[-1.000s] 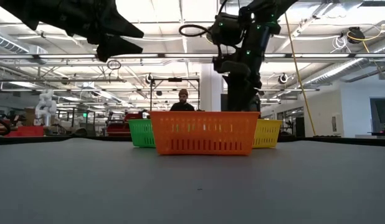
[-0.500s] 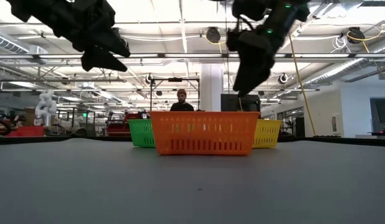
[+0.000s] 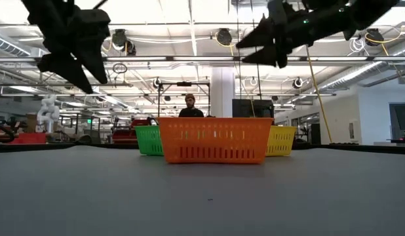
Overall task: Sort & place blocks by color
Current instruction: Put the orange block into the yellow bin
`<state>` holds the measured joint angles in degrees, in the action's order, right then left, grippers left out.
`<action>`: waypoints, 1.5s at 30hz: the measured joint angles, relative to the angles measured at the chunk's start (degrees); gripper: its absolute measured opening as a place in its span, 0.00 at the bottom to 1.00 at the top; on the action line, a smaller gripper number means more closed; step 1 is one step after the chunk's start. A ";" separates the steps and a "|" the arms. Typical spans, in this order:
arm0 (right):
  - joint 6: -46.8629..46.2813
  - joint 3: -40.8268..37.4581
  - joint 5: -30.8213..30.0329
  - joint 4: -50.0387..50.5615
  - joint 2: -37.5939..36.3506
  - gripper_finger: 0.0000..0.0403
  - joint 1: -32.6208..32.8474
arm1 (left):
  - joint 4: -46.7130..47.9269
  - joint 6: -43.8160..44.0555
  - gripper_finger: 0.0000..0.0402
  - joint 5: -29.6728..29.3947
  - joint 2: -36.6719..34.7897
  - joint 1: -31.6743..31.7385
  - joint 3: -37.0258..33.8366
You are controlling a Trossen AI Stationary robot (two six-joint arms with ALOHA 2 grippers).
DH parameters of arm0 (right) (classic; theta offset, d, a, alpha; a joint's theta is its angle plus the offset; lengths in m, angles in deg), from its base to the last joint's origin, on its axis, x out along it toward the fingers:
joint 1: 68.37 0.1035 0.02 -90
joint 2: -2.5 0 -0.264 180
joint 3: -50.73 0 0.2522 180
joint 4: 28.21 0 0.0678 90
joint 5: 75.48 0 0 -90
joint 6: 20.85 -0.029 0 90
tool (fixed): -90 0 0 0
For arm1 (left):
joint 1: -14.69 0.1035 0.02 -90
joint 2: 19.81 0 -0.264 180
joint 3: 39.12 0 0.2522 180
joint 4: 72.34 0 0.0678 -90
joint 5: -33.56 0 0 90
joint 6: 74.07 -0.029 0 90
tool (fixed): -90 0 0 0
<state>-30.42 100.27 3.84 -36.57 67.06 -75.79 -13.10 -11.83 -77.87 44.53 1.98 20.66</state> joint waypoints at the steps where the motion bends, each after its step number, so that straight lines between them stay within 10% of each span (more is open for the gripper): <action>1: 0.57 -1.01 0.13 -2.97 -0.25 0.78 -0.11 | 1.88 2.08 0.63 1.45 1.80 -0.31 1.22; 16: 7.25 -2.52 0.20 -5.79 -1.62 0.78 -0.99 | 19.66 16.00 0.63 32.39 21.11 -7.35 6.64; 45: 7.33 -2.52 0.42 -6.78 -2.45 0.78 -1.62 | 11.26 23.90 0.63 33.77 21.18 -9.38 -4.15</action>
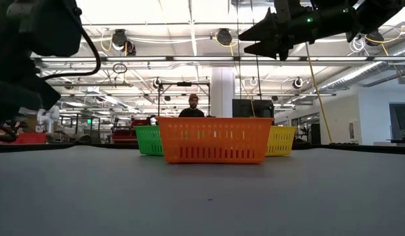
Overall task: Sort & place blocks by color
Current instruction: Put the orange block into the yellow bin
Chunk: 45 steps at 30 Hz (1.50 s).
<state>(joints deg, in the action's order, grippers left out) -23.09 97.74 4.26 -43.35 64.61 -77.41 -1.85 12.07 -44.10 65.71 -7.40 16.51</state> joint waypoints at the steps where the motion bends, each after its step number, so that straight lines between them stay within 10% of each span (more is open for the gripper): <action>1: 0.00 0.00 0.00 0.00 0.01 0.78 0.00 | -0.02 -0.16 0.63 -0.17 0.00 0.19 -0.37; 15: 0.13 0.00 0.00 0.04 0.01 0.78 0.00 | -4.74 -5.48 0.62 -2.64 -0.02 3.33 -1.20; 28: 0.15 0.00 -0.07 0.50 0.01 0.78 0.00 | -5.80 -4.98 0.28 -0.10 -0.02 3.44 -1.20; 45: 0.42 0.02 -0.15 0.46 0.01 0.78 0.00 | -7.14 -7.50 0.29 3.67 -0.50 3.37 -1.16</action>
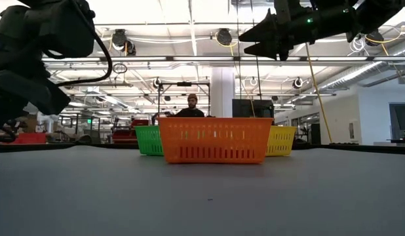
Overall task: Sort & place blocks by color
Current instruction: Put the orange block into the yellow bin
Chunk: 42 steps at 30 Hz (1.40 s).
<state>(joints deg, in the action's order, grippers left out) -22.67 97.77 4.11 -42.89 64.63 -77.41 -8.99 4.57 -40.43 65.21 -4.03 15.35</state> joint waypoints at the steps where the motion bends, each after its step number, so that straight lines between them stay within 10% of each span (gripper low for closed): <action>1: 0.02 0.00 0.00 0.00 0.00 0.78 0.00 | -0.17 -0.24 0.29 0.00 0.00 0.00 0.02; 11: 0.74 0.04 -0.03 0.00 0.02 0.78 -0.02 | 0.20 -9.19 0.21 -1.65 0.02 3.20 6.66; 27: 2.04 0.04 -0.44 0.42 0.02 0.78 -0.02 | -5.31 -49.17 0.17 -28.67 0.00 21.79 34.12; 42: 5.37 0.04 -15.06 12.89 -12.27 0.78 0.07 | -44.83 -68.46 0.18 -19.87 14.39 30.07 34.93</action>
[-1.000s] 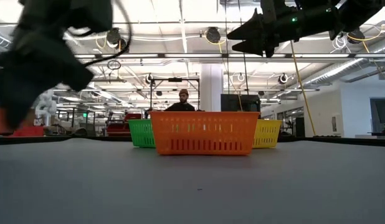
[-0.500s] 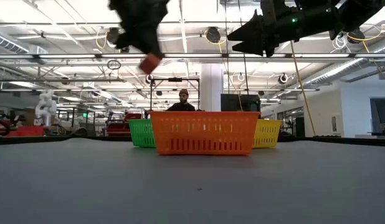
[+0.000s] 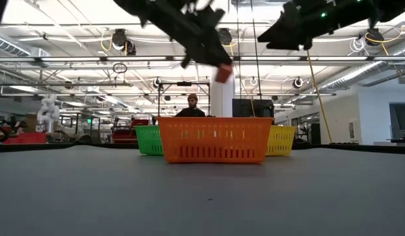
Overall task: Sort & place blocks by color
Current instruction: Put the orange block into the yellow bin
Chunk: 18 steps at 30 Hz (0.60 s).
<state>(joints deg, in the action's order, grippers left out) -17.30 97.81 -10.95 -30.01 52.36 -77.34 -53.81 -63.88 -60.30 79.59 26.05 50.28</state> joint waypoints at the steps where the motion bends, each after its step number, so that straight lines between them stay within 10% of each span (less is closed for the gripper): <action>1: -0.40 0.00 -0.05 0.33 -1.06 0.78 0.08 | -1.43 0.08 0.18 1.14 1.44 0.25 -0.04; 18: -2.01 -1.07 -0.05 5.98 -5.96 0.78 0.04 | -6.72 0.04 0.24 1.91 10.17 1.00 -0.09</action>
<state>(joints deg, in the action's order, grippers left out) -19.31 96.74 -11.00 -24.03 46.40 -77.30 -60.53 -63.85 -58.40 89.76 27.04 50.19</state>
